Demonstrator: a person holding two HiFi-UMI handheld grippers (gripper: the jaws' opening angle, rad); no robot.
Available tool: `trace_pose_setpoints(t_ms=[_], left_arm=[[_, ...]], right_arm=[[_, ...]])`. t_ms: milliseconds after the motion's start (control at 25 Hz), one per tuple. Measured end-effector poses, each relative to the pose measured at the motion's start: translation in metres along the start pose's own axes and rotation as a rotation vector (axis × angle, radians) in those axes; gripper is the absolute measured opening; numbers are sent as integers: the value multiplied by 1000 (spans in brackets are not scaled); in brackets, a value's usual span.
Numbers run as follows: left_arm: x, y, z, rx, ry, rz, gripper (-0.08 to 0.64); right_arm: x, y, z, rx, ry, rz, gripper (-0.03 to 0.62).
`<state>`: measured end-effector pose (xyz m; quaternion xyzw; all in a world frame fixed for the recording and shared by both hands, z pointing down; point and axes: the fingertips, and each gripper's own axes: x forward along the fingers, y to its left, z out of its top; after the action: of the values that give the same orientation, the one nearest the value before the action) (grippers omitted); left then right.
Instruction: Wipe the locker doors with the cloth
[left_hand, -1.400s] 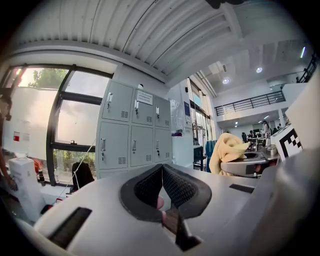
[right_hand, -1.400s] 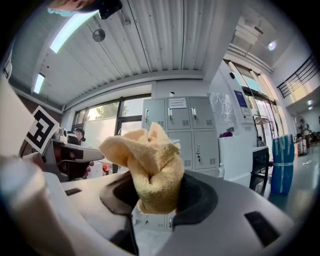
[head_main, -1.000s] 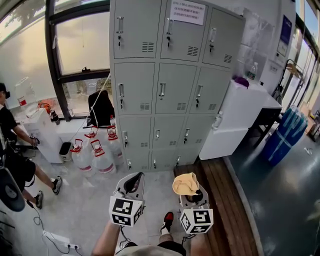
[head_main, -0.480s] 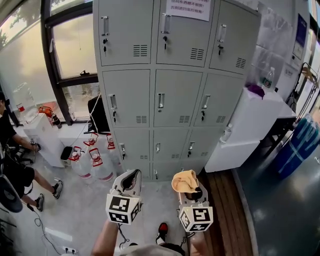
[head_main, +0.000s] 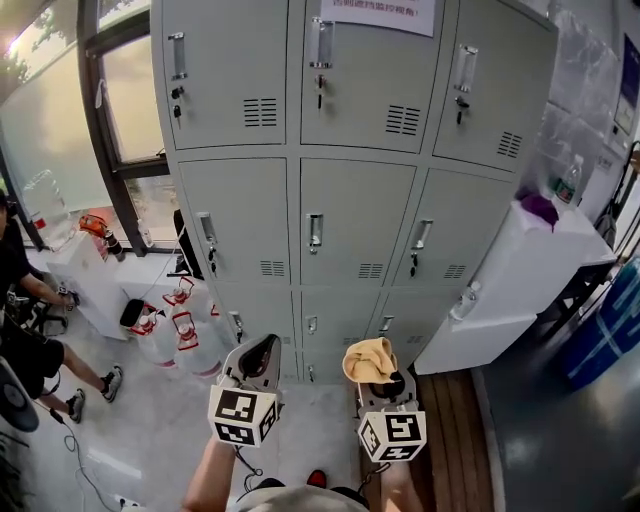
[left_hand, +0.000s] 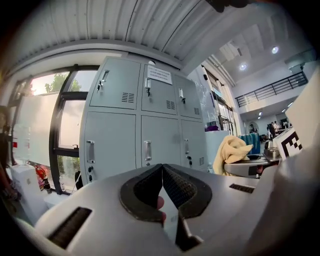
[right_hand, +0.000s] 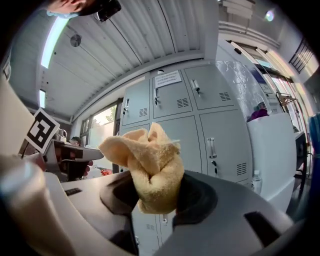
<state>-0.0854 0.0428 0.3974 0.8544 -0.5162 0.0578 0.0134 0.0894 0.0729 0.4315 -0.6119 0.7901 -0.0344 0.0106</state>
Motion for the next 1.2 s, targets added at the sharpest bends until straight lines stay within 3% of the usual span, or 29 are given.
trace_pose_setpoints(t_ms=[400,760,1200], left_arm=[[78,32,21,6,-1,61,23],[140,80,33,4,4,57,23],[178,132,32,-23,10,80,23]], right_arm=[[96,-28,23,8,-29,81,183],[179,-36,45,21,-41,80,183],[256,-2,131,-21,-168,179,183]])
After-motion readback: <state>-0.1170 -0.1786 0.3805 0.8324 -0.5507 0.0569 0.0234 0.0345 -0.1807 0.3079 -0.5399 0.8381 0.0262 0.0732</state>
